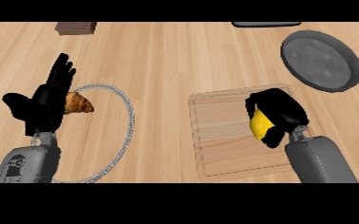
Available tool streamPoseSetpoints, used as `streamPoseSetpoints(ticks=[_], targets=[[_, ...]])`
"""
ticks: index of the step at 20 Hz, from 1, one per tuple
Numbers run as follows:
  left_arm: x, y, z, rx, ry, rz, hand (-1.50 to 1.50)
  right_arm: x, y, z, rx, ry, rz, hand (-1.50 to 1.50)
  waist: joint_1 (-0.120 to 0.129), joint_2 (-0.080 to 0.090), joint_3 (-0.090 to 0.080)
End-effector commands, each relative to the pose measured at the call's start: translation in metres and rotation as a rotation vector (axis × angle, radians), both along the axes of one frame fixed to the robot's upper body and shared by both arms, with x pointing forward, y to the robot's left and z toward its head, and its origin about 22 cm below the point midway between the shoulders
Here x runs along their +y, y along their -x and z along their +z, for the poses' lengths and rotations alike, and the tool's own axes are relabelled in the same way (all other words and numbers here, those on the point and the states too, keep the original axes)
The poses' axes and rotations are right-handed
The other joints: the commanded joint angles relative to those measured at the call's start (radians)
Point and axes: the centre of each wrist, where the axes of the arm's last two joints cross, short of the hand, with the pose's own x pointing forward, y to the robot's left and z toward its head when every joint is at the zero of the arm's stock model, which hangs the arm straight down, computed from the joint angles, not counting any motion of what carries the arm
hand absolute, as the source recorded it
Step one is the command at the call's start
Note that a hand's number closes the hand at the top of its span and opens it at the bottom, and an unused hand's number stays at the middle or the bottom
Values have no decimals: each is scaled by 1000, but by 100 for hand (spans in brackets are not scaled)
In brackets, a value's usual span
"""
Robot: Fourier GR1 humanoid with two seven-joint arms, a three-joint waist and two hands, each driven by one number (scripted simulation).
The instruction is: Pick the lemon from the cutting board and place it in the pan
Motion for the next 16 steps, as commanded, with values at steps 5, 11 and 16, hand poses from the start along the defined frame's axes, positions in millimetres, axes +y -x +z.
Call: streamPoseSetpoints(ticks=[5,11,16], targets=[[2,-3,0,-5,-3,-14,0,35,21,85,-362,-229,-358,150,14,6,-1],[-13,-6,-3,-17,0,-45,0,8,16,121,-484,-319,-502,150,39,15,1],[-8,-14,-1,-12,-1,-45,0,-23,-8,127,-447,-573,-599,150,41,19,2]])
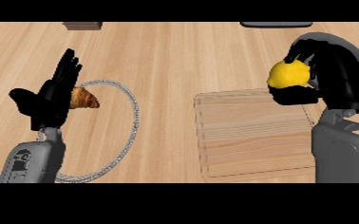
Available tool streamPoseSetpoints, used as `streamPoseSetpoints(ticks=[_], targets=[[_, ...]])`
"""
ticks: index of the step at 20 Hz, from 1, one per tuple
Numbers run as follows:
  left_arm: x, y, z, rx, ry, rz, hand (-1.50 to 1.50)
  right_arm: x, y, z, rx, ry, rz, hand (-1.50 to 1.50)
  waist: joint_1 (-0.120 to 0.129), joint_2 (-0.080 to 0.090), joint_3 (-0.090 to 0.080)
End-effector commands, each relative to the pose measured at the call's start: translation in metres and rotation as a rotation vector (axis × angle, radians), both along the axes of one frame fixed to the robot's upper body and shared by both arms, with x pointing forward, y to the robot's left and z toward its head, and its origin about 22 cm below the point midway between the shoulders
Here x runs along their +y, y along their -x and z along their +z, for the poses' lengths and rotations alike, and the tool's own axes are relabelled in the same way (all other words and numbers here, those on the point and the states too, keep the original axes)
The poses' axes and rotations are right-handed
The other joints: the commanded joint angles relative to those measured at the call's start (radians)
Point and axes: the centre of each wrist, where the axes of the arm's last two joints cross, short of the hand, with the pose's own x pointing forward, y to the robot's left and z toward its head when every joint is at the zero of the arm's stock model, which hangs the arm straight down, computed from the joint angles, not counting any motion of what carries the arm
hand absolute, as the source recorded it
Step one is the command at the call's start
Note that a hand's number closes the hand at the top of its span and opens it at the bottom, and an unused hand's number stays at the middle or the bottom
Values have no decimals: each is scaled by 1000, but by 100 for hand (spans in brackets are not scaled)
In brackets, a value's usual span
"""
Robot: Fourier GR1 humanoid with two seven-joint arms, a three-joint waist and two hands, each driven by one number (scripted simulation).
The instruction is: Pick the lemon from the cutting board and place it in the pan
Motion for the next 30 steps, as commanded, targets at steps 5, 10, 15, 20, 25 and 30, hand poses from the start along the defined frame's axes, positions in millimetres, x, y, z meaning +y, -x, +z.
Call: streamPoseSetpoints(ticks=[5,10,15,20,25,30], targets=[[-3,-3,-4,-4,-11,-11,0,-102,-33,22,-88,-189,-119,150,9,6,1],[-13,3,18,-25,1,-31,0,-163,-59,-7,-70,-116,-231,150,37,11,2],[-8,-7,13,-15,-4,-58,0,-200,-61,-36,-84,92,-306,150,53,26,3],[-24,-3,9,-31,22,-82,0,-223,-67,-52,-67,88,-345,150,73,30,5],[-33,-10,18,-39,8,-77,0,-248,-54,-62,-87,48,-374,150,76,37,8],[-29,-7,11,-40,9,-93,0,-248,-50,-86,21,-109,-379,-150,103,49,10]])
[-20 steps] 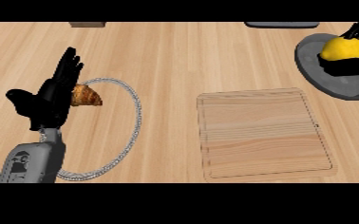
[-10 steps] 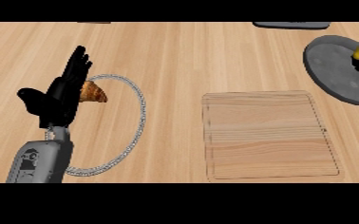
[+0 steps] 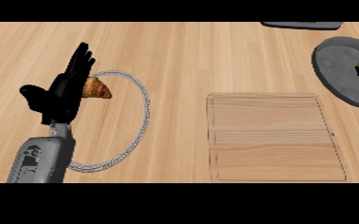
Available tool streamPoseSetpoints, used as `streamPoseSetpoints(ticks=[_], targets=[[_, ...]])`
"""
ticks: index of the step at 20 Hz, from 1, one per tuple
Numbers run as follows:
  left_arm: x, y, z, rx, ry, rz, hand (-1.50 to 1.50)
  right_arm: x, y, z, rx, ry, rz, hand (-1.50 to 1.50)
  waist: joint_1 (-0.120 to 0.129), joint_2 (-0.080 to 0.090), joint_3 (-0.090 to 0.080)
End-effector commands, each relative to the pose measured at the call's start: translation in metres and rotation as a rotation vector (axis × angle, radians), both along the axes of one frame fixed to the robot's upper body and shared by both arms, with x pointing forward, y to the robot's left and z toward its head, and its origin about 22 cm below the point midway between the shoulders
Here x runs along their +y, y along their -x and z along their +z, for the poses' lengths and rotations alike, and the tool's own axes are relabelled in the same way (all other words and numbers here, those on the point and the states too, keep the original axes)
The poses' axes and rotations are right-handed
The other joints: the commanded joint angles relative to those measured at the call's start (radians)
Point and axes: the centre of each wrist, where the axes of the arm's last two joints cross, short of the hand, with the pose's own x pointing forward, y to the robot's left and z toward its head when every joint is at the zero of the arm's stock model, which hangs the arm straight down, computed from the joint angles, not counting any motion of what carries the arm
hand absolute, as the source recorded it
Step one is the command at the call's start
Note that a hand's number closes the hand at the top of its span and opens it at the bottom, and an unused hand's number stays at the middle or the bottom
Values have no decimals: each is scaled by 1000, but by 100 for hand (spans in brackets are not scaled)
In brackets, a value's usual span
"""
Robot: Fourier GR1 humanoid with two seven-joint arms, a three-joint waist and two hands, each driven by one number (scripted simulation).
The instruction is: Pick the lemon from the cutting board and place it in the pan
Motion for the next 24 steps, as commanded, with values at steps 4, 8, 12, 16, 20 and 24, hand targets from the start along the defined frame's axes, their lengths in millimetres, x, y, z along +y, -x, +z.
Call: streamPoseSetpoints(ticks=[4,8,12,16,20,24], targets=[[-2,-1,5,-8,5,-15,0,-4,11,-32,155,-299,121,-150,10,3,3],[1,-8,9,-6,-9,-7,0,-9,11,-26,154,-301,160,-150,3,3,1],[-14,-5,-2,5,-2,20,0,-1,10,-37,-26,-334,182,-150,-17,-3,2],[7,-3,3,10,18,18,0,-29,23,-15,-214,-419,156,-150,-29,-11,1],[15,4,-6,3,-4,46,0,-51,51,-25,-248,-552,198,-150,-48,-22,-2],[28,6,-1,21,-5,84,0,-75,89,-38,-264,-670,332,-150,-71,-31,-4]])
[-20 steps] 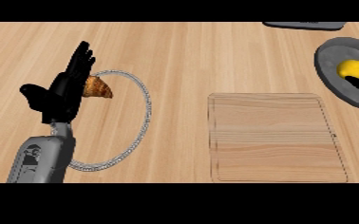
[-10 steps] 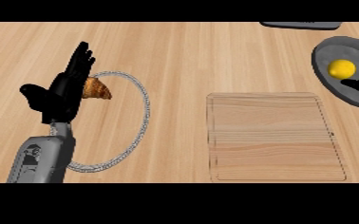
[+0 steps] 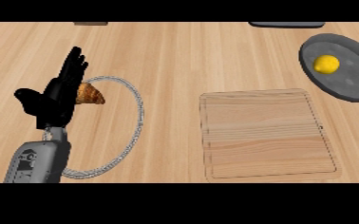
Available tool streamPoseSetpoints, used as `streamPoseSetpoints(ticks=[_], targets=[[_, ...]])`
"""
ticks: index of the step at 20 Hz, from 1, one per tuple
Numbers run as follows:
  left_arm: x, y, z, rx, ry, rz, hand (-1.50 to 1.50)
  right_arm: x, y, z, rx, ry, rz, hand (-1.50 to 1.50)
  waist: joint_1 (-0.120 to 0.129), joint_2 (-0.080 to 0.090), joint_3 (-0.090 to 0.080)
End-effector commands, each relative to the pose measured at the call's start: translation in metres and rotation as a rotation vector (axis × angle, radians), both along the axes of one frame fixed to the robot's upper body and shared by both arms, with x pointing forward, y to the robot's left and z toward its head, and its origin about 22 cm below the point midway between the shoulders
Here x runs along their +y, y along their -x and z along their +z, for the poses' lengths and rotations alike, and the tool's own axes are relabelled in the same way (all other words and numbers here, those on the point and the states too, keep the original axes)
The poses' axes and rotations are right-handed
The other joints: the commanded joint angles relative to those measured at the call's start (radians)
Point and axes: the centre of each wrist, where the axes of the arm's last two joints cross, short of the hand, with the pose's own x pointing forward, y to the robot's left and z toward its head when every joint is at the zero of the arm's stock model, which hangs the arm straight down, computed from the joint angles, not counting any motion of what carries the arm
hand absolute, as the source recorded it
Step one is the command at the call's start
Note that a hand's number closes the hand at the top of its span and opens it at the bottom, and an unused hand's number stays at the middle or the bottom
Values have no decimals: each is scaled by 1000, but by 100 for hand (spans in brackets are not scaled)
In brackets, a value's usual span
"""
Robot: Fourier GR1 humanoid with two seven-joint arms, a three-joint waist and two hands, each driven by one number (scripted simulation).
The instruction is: Pick the lemon from the cutting board and place it in the pan
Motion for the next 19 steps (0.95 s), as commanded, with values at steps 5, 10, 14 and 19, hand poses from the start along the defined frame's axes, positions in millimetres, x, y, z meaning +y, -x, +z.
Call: streamPoseSetpoints(ticks=[5,10,14,19], targets=[[11,-9,-18,16,4,27,0,-48,64,4,-89,-115,146,-150,-36,-11,-5],[18,5,3,21,5,19,0,-69,106,2,-88,-104,133,-150,-43,-21,-7],[10,14,-4,26,-2,50,0,-78,119,12,-51,-96,143,-150,-39,-21,-7],[22,-1,-8,18,-6,38,0,-70,121,6,-22,-41,148,-150,-48,-21,-8]])
